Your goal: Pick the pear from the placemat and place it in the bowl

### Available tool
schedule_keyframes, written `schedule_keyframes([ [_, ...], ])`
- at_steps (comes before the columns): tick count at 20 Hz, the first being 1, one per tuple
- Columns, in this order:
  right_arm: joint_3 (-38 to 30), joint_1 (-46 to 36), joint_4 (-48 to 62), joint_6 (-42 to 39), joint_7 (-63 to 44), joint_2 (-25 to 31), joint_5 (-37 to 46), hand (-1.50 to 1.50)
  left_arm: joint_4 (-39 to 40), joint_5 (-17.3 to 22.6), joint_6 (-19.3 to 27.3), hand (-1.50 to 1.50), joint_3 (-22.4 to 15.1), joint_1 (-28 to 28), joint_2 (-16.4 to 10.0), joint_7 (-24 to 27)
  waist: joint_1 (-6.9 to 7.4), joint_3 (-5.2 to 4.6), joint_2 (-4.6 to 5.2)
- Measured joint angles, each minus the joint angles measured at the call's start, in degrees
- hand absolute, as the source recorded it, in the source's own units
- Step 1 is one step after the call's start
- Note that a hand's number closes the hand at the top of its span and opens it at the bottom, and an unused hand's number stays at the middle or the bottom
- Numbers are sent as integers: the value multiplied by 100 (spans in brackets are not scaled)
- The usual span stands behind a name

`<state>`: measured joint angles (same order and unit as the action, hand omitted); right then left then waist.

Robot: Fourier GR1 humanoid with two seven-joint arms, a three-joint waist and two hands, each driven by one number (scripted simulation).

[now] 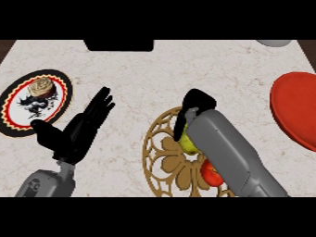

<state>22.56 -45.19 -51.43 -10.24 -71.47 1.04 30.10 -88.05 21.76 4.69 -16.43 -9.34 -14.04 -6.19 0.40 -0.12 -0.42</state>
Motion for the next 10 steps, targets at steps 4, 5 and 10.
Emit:
schedule_keyframes([
  [4,101,38,66,92,-13,-1,2,-150,71,-16,-58,0,62,-12,-8,44,-21,1,1],
  [5,152,116,32,126,-17,-2,17,-150,67,1,-95,0,91,36,-30,72,-25,1,-2],
  [10,259,236,46,300,-32,-6,73,-150,2,-69,-72,0,75,68,26,63,-30,5,1],
])
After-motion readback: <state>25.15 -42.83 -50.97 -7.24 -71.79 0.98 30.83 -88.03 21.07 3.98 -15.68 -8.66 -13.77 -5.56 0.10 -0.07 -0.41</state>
